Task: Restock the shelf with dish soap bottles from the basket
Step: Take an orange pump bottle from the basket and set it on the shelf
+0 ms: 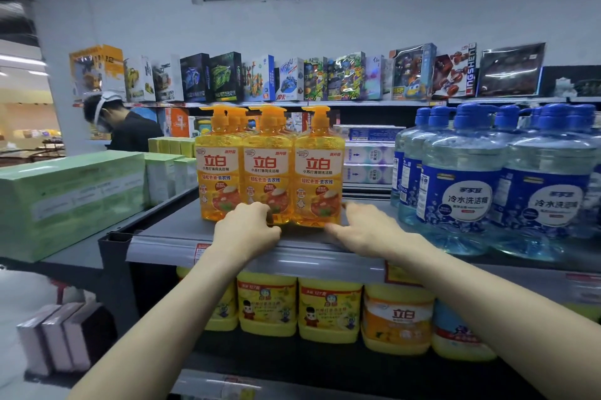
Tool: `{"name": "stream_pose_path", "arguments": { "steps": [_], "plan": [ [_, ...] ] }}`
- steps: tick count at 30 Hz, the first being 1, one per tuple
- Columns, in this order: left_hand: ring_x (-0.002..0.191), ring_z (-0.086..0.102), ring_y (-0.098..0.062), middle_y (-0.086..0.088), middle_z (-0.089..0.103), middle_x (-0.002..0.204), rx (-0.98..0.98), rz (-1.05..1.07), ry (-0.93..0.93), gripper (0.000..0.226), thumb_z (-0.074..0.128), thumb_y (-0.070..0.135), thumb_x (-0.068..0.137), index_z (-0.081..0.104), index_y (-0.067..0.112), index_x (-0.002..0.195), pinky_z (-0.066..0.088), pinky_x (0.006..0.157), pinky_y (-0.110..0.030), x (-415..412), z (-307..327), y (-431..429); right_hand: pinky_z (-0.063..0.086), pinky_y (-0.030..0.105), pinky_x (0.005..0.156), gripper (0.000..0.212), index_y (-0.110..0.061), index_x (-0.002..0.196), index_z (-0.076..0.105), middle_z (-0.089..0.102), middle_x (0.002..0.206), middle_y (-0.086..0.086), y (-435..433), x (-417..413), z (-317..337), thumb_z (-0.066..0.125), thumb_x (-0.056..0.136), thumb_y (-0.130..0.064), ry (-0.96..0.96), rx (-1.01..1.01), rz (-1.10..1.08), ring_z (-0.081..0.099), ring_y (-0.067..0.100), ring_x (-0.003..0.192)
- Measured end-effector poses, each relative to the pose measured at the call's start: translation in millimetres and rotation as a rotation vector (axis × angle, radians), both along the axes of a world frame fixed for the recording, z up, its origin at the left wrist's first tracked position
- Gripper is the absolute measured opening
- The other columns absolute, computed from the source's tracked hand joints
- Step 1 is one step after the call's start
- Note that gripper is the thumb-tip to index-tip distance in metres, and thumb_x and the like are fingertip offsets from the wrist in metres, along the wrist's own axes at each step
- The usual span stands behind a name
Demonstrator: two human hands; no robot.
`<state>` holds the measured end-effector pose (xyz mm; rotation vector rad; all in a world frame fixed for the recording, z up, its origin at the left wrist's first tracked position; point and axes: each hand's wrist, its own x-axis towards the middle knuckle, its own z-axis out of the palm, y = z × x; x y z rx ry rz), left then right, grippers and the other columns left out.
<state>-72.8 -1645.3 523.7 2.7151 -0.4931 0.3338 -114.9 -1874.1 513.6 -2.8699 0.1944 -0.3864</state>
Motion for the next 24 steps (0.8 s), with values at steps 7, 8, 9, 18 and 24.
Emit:
{"name": "stream_pose_path", "arguments": {
  "steps": [7, 8, 9, 18, 24],
  "plan": [
    [0.096, 0.067, -0.019, 0.003, 0.072, 0.109, 0.074, -0.047, -0.042, 0.03, 0.059, 0.049, 0.098, 0.069, 0.027, 0.115, 0.058, 0.078, -0.035, -78.6, 6.3, -46.5, 0.054, 0.048, 0.099, 0.068, -0.023, 0.142, 0.059, 0.062, 0.143, 0.002, -29.8, -89.0, 3.9, 0.049, 0.097, -0.073, 0.031, -0.067, 0.057, 0.06, 0.027, 0.127],
    [0.099, 0.066, -0.019, 0.003, 0.072, 0.113, 0.082, -0.066, -0.034, 0.032, 0.058, 0.05, 0.098, 0.068, 0.029, 0.12, 0.055, 0.079, -0.034, -93.8, 3.6, -56.5, 0.053, 0.048, 0.1, 0.067, -0.023, 0.143, 0.058, 0.062, 0.144, 0.001, -36.8, -105.5, 2.6, 0.05, 0.097, -0.071, 0.016, -0.063, 0.065, 0.059, 0.027, 0.129],
    [0.103, 0.065, -0.021, 0.002, 0.071, 0.118, 0.091, -0.081, -0.028, 0.036, 0.058, 0.052, 0.097, 0.068, 0.03, 0.125, 0.051, 0.08, -0.034, -109.8, 0.1, -67.6, 0.053, 0.048, 0.1, 0.064, -0.024, 0.142, 0.059, 0.061, 0.143, 0.0, -44.9, -122.6, 0.2, 0.052, 0.097, -0.069, -0.002, -0.066, 0.071, 0.059, 0.026, 0.129],
    [0.117, 0.067, -0.029, -0.003, 0.071, 0.127, 0.201, -0.244, 0.043, 0.044, 0.058, 0.056, 0.096, 0.066, 0.03, 0.13, 0.056, 0.091, -0.039, -237.7, -51.3, -182.8, 0.052, 0.045, 0.099, 0.051, -0.022, 0.137, 0.058, 0.061, 0.136, 0.001, -143.0, -268.3, -59.9, 0.051, 0.101, -0.058, -0.017, -0.09, 0.021, 0.056, 0.026, 0.129],
    [0.116, 0.065, -0.029, -0.004, 0.067, 0.128, 0.281, -0.4, 0.147, 0.045, 0.056, 0.057, 0.1, 0.062, 0.029, 0.135, 0.057, 0.092, -0.041, -306.8, -115.8, -270.3, 0.053, 0.045, 0.095, 0.055, -0.024, 0.147, 0.052, 0.061, 0.14, 0.0, -214.5, -362.2, -130.3, 0.048, 0.104, -0.058, 0.161, -0.049, -0.108, 0.057, 0.026, 0.129]
  ]
}}
